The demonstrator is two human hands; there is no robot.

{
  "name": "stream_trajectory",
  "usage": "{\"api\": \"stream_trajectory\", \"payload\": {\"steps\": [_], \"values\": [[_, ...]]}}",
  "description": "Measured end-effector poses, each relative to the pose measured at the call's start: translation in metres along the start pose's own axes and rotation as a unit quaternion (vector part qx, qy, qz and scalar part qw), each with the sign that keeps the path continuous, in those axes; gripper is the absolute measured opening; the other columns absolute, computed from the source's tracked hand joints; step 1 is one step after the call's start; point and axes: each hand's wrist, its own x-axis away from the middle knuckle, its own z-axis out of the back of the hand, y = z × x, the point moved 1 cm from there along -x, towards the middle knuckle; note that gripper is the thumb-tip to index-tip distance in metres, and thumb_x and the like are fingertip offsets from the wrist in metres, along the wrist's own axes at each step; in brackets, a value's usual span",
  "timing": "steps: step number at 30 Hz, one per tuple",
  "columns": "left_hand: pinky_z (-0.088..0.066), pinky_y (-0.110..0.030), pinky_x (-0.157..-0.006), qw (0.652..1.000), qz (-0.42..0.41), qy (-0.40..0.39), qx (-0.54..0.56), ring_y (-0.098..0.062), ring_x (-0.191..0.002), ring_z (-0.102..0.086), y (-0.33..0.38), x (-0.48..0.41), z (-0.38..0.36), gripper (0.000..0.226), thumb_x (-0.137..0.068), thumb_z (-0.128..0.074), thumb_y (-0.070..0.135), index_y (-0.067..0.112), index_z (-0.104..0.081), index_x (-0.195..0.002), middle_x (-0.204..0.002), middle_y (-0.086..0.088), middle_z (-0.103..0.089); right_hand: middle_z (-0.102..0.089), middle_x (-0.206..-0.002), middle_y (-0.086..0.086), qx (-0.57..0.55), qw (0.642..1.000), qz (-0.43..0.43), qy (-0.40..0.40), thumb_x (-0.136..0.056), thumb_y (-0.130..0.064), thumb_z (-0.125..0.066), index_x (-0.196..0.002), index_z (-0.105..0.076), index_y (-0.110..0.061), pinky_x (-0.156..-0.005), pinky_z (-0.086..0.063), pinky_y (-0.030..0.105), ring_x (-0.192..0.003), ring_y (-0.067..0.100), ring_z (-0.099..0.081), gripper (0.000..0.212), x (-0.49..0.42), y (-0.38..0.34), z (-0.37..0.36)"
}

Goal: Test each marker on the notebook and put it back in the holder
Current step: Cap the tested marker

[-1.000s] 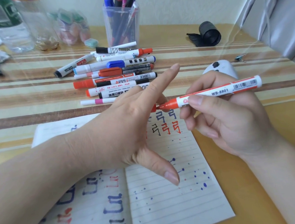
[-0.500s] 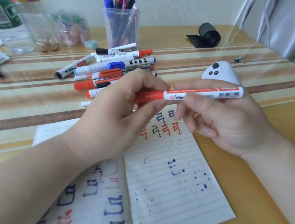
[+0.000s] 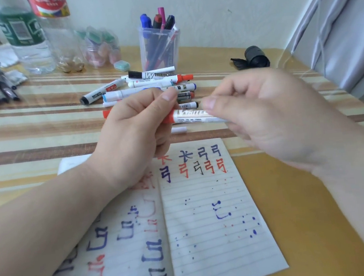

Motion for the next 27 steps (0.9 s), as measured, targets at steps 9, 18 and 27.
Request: {"api": "stream_trajectory", "payload": {"steps": [9, 18, 27], "values": [[-0.024, -0.031, -0.056, 0.984, -0.058, 0.103, -0.131, -0.017, -0.047, -0.023, 0.000, -0.002, 0.014, 0.032, -0.083, -0.064, 0.052, 0.026, -0.055, -0.067, -0.050, 0.010, -0.035, -0.030, -0.047, -0.010, -0.136, 0.985, 0.054, -0.090, -0.089, -0.023, -0.066, -0.071, -0.054, 0.006, -0.042, -0.022, 0.017, -0.040, 0.006, -0.023, 0.036, -0.046, 0.025, -0.025], [-0.037, -0.011, -0.051, 0.954, -0.127, 0.133, -0.239, 0.002, -0.048, -0.047, -0.001, 0.001, -0.006, 0.034, -0.103, -0.054, 0.026, 0.032, -0.047, -0.071, -0.051, 0.020, -0.049, -0.027, -0.045, -0.010, -0.225, 0.971, 0.072, -0.042, -0.093, -0.017, -0.063, -0.059, -0.050, -0.010, -0.046, -0.020, 0.017, -0.037, 0.007, -0.020, 0.037, -0.042, 0.039, -0.024], [-0.024, -0.023, -0.050, 0.986, -0.071, 0.092, -0.116, -0.012, -0.039, -0.024, 0.010, 0.006, 0.001, 0.038, -0.096, -0.056, 0.033, 0.025, -0.043, -0.061, -0.046, 0.013, -0.035, -0.050, -0.050, -0.004, -0.092, 0.973, 0.211, 0.021, -0.091, -0.013, -0.074, -0.066, -0.057, -0.005, -0.050, -0.033, 0.016, -0.048, 0.003, -0.040, 0.032, -0.029, 0.032, -0.028]]}}
